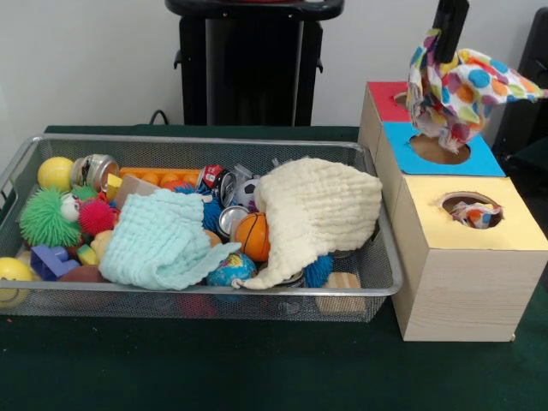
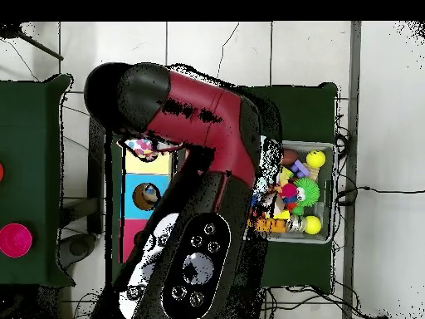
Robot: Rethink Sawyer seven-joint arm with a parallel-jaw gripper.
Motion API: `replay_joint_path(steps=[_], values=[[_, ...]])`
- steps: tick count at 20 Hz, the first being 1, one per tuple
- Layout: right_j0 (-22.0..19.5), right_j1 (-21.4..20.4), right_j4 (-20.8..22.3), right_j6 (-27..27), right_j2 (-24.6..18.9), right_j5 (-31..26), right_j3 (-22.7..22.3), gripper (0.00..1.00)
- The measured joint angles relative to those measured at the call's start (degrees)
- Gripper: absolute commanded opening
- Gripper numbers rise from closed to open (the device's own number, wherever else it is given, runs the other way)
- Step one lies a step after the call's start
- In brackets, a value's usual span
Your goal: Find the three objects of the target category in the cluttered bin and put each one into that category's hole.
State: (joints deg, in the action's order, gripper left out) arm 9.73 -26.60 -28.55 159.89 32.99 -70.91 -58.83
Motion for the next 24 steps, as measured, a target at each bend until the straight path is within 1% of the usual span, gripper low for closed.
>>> replay_joint_path(steps=[9, 16, 23, 24], values=[[2.93, 4.70, -2.69, 3.64, -0.02, 9.31, -0.02, 0.00], [5.16, 6.86, -3.93, 5.00, -0.04, 13.71, -0.94, 0.00], [5.77, 7.07, -5.28, 5.00, -0.25, 17.83, -4.77, 0.00], [5.63, 6.97, -5.64, 5.00, -0.47, 19.40, -6.26, 0.00]])
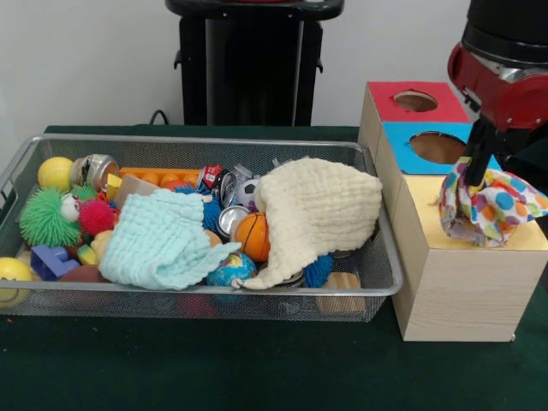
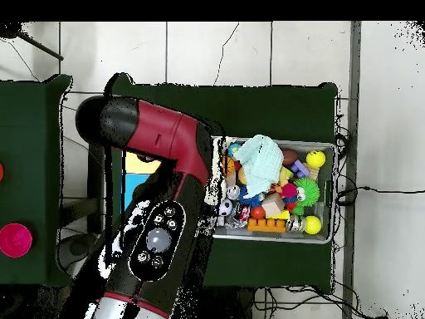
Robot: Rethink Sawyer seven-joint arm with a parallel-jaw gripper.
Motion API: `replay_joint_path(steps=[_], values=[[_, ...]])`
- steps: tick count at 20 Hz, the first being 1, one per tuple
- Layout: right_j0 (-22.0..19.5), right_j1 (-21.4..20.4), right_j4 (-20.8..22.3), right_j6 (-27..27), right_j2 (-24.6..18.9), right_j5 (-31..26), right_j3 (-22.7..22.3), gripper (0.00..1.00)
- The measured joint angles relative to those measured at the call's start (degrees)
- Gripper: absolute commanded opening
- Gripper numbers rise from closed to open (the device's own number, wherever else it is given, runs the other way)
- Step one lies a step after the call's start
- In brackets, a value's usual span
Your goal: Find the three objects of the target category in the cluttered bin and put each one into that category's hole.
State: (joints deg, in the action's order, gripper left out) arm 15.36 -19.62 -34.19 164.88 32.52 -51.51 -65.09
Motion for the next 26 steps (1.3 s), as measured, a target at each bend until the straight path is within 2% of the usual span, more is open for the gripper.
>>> replay_joint_path(steps=[3, 8, 13, 18, 26], values=[[-0.20, -0.18, -0.24, 0.00, -0.31, 1.60, -1.46, 0.00], [-1.82, -1.61, -0.45, 0.00, -2.02, 6.14, -6.67, 0.00], [-3.58, -2.39, -0.46, 0.00, -3.87, 8.86, -9.36, 0.00], [-4.21, -0.92, -0.48, 0.00, -5.02, 12.41, -9.72, 0.00], [-1.67, 2.72, -0.52, 0.00, -4.92, 12.64, -8.67, 0.00]])
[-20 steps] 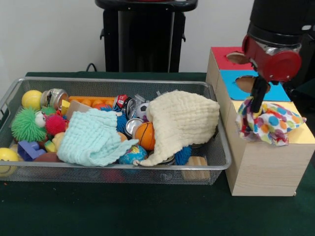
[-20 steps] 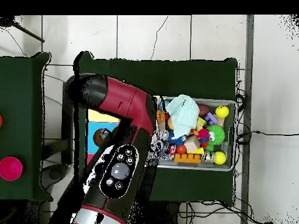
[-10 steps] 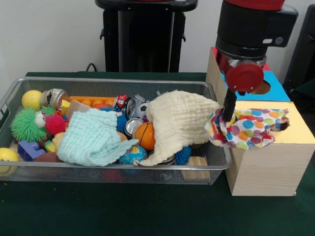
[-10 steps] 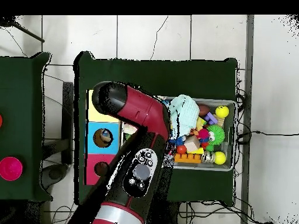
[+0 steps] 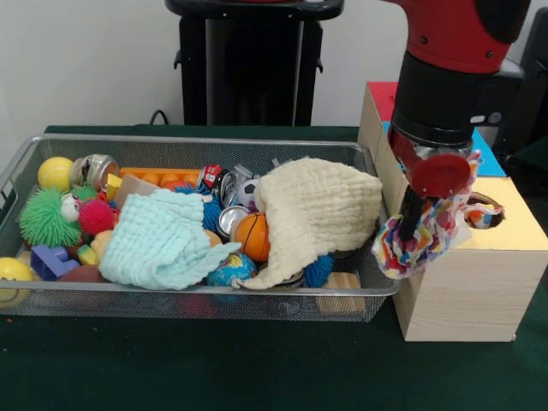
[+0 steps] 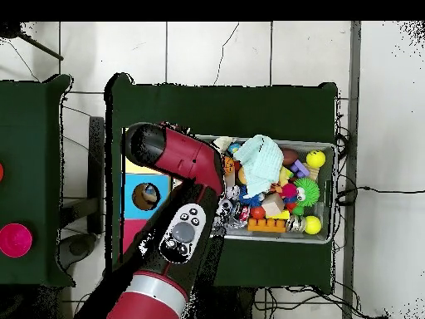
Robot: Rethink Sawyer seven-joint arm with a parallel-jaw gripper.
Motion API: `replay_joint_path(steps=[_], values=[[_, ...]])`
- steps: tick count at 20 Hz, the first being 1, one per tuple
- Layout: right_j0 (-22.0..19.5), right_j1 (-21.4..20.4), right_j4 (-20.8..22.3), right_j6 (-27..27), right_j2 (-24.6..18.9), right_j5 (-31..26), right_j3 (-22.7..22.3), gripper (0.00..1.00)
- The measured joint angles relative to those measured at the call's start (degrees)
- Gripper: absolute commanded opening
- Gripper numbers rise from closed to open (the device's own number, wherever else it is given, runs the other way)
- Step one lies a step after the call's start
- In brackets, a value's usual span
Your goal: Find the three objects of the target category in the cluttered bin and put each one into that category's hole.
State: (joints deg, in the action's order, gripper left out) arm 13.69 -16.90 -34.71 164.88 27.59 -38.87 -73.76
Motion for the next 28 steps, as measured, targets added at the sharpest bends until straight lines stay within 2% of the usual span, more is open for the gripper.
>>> replay_joint_path(steps=[7, 10, 19, 20, 28], values=[[1.49, 1.47, 0.01, 0.00, 1.80, -1.23, 1.83, 0.00], [2.01, 1.55, 0.05, 0.00, 2.98, -4.49, 2.90, 0.00], [0.64, -0.08, 0.28, 0.00, 5.51, -19.56, 7.64, 0.00], [-0.52, -1.07, 0.45, 0.00, 5.69, -23.66, 9.21, 0.00], [-5.72, -4.34, 1.76, 0.00, 5.94, -34.24, 15.35, 0.00]])
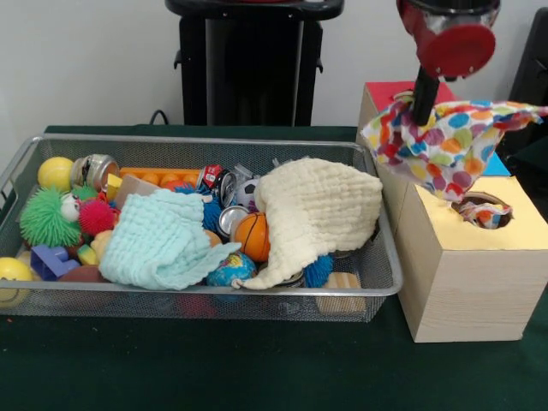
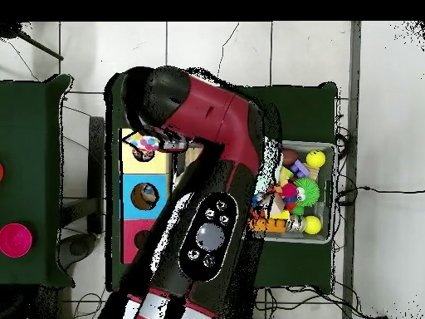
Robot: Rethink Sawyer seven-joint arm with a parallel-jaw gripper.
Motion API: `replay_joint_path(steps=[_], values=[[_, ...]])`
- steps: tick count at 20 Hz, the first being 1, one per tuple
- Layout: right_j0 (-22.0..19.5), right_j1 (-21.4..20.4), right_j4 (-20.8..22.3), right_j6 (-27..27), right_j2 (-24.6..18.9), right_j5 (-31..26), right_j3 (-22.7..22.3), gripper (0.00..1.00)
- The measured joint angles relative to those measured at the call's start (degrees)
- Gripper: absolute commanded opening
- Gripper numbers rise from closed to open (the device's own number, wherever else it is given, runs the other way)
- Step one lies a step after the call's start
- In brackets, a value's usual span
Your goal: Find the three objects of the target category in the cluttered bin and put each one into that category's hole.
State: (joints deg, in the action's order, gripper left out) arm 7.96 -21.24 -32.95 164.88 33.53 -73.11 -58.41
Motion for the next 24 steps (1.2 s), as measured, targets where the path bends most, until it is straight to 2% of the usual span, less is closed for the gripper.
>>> replay_joint_path(steps=[4, 8, 16, 24], values=[[-1.19, -0.85, -0.01, 0.00, 0.02, -0.52, 1.70, 0.00], [-0.65, -0.97, -0.01, 0.00, 0.00, 1.18, 1.48, 0.00], [4.16, -0.57, -0.05, 0.00, -0.03, 11.50, -1.74, 0.00], [8.34, 0.24, -0.74, 0.00, -0.07, 15.24, -4.63, 0.00]])
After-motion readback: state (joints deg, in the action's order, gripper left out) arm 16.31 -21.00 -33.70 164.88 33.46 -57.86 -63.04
